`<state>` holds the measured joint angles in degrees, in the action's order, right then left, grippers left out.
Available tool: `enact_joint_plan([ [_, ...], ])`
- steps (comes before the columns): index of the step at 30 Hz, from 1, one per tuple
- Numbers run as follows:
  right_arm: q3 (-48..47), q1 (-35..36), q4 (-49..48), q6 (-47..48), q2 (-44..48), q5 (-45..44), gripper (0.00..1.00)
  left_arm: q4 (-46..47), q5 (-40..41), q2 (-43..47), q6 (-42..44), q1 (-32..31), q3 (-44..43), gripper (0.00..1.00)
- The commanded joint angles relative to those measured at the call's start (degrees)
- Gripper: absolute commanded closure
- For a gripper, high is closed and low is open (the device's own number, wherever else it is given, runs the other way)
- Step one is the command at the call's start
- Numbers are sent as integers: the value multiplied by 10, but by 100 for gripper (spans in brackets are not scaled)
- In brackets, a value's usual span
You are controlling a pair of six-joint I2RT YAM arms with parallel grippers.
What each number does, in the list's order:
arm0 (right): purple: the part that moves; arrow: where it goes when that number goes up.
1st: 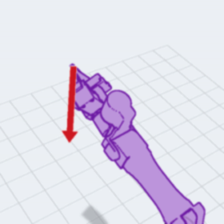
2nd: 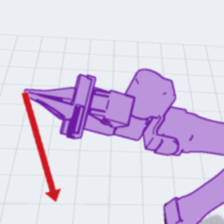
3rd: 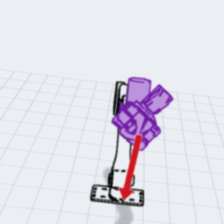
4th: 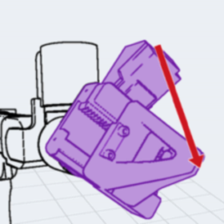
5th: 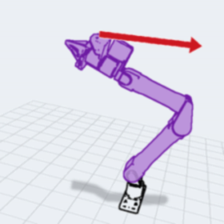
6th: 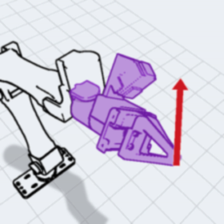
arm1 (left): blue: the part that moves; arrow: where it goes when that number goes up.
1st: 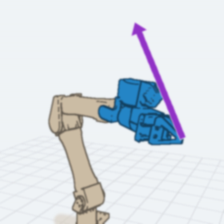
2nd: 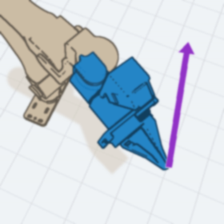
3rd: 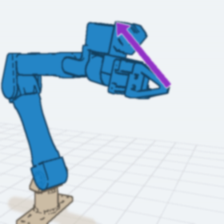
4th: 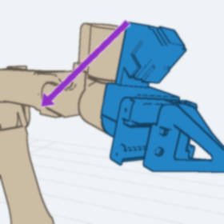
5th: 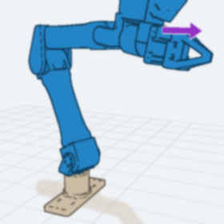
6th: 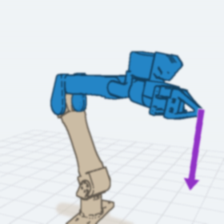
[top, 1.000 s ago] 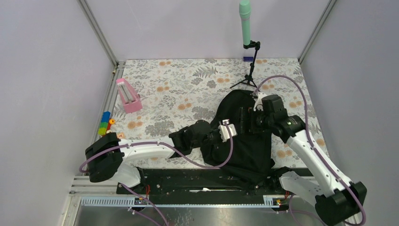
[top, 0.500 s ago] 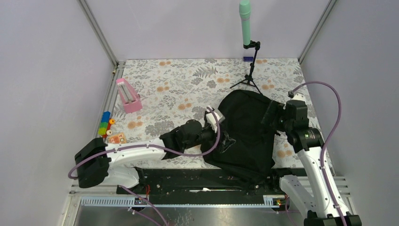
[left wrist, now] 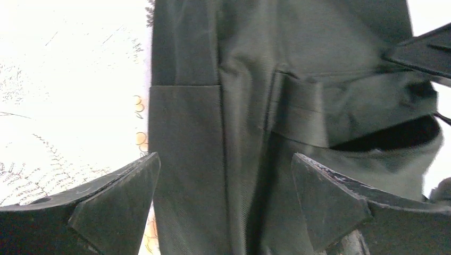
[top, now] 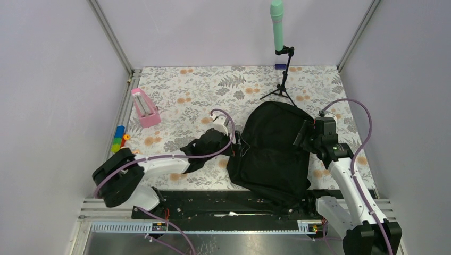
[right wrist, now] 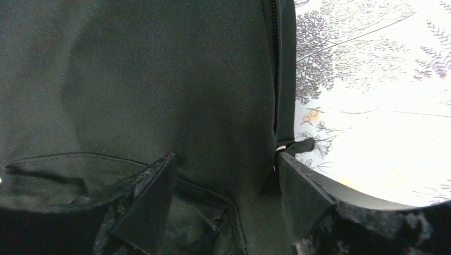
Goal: Pack the student bag
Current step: Adjust the student bag at the center of the board.
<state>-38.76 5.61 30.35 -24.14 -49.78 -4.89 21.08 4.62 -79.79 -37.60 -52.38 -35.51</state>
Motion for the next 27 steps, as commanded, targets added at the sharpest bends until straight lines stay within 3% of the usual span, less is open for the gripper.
enact_joint_plan([
  [1,4,-3,-38,-5,-11,33,31,78,-7,-59,-20,15,-26,1],
  [3,7,-3,-44,-6,-14,46,41,84,-29,-93,-15,21,-44,8],
  [4,8,-3,-46,-7,-14,47,47,93,-42,-107,-15,22,-50,17],
  [6,9,-3,-47,-7,-17,63,58,129,-85,-139,-14,22,-56,37],
  [8,9,-3,-48,-4,-19,75,75,140,-111,-154,-9,22,-69,68],
  [10,7,-3,-47,-1,-13,102,89,144,-123,-149,2,22,-74,92],
  [11,6,-2,-47,-3,-8,117,96,141,-121,-138,9,24,-76,100],
  [12,5,-2,-43,-9,1,131,100,135,-119,-123,16,26,-78,100],
  [15,-6,0,-37,-36,38,174,100,88,-124,-69,43,43,-104,100],
  [19,-28,58,-39,-87,87,154,100,-32,-161,-22,95,87,-189,100],
  [27,-25,223,-137,-191,90,82,100,-280,-272,-91,219,184,-409,100],
])
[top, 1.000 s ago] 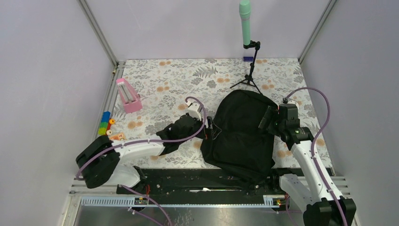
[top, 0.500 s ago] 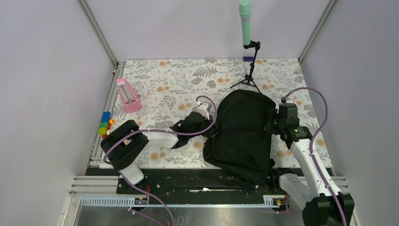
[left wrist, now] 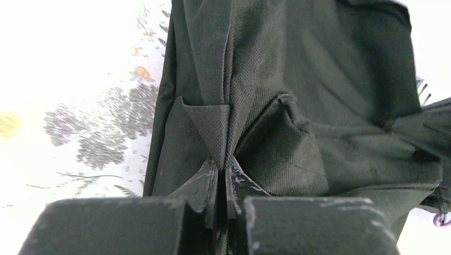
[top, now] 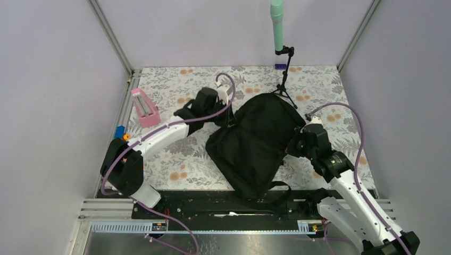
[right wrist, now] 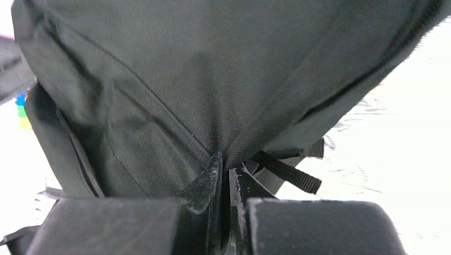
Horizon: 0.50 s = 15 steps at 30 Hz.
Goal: Pack the student bag
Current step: Adjust the student bag at the center of the board.
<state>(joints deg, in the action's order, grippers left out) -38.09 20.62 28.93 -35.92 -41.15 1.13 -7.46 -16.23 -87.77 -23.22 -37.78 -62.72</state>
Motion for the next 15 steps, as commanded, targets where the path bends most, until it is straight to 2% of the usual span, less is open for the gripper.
enact_joint_plan([
  [1,-28,91,-136,-81,-4,13,100,-4,-74,-29,93,46,-157,100],
  [9,-21,229,-229,-118,-95,-45,100,23,-134,-166,182,71,-254,100],
  [15,-2,279,-309,-147,-135,-68,100,101,-160,-224,211,72,-284,100],
])
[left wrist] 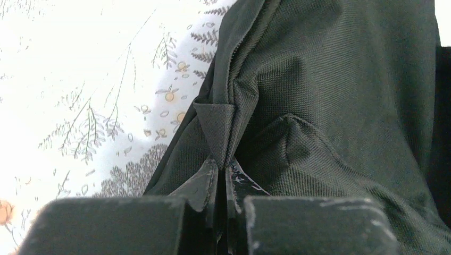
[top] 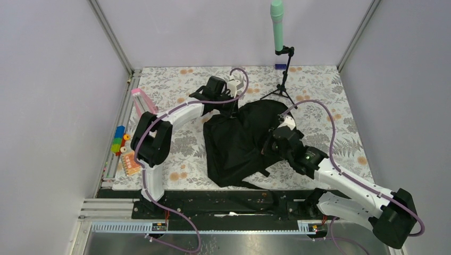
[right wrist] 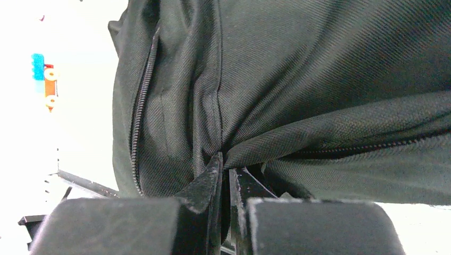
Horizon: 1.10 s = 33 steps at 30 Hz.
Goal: Pack the student bag
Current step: Adjust the student bag at the center of the board.
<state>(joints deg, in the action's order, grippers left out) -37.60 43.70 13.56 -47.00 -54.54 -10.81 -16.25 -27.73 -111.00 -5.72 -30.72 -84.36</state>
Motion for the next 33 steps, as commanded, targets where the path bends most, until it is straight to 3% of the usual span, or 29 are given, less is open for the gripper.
enact_joint_plan([
  [1,-7,54,-161,-37,-4,44,100,206,-47,5,37,2,-67,100],
  [7,-4,68,-178,-37,-32,43,99,275,-67,-29,30,2,-95,100],
  [11,10,73,-194,-41,-48,51,87,287,-71,-38,17,1,-107,98],
  [12,11,73,-188,-39,-46,46,80,295,-65,-27,15,1,-94,86],
  [14,14,72,-173,-26,-29,26,66,320,-34,9,19,1,-49,44],
  [15,16,72,-163,-16,-17,11,59,333,-19,43,25,1,-20,32],
  [18,15,69,-101,23,30,-61,31,339,50,130,31,2,58,13],
  [21,10,33,-44,63,73,-88,17,315,132,221,23,2,144,6],
  [27,4,-102,6,114,99,0,2,203,301,398,-32,9,290,1],
  [33,-12,-147,28,160,106,21,0,13,409,506,-114,57,389,1],
])
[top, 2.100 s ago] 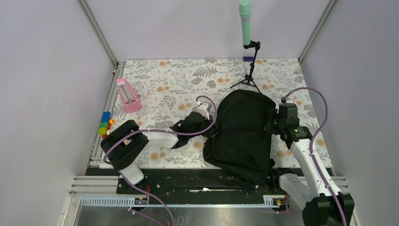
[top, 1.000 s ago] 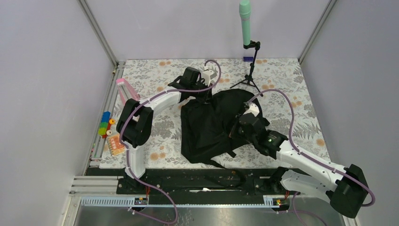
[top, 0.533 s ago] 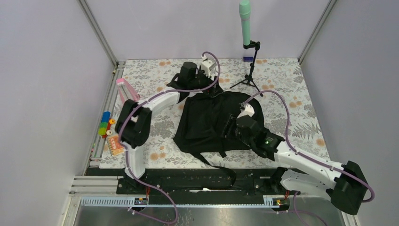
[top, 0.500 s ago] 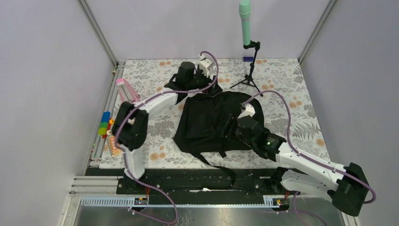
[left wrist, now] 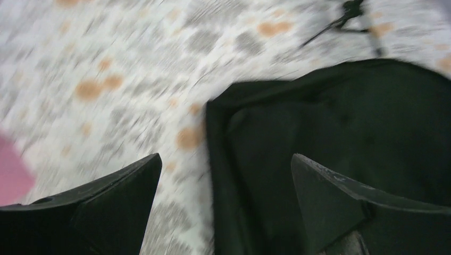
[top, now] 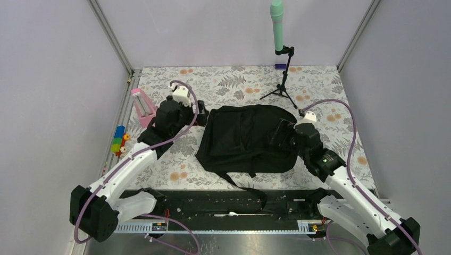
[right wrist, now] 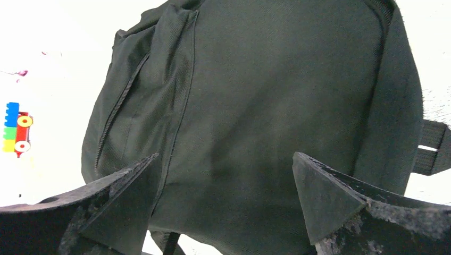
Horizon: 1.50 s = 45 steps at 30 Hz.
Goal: Pack the student bag
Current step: Adjust the student bag at the center of the board, then move the personal item to the center of the board.
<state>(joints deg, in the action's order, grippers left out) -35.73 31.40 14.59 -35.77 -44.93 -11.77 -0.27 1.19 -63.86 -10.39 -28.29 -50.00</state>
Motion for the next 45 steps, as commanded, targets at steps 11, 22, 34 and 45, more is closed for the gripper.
enact_joint_plan([
  [11,-45,-72,17,52,-17,115,0,-214,283,168,-207,247,191,1],
  [22,-59,-78,32,59,2,144,0,-221,172,210,-243,523,206,1],
  [34,-78,-82,51,69,24,142,0,-162,85,96,-233,682,220,1],
  [45,-80,-85,58,69,49,136,0,-90,-4,74,-272,637,287,19],
])
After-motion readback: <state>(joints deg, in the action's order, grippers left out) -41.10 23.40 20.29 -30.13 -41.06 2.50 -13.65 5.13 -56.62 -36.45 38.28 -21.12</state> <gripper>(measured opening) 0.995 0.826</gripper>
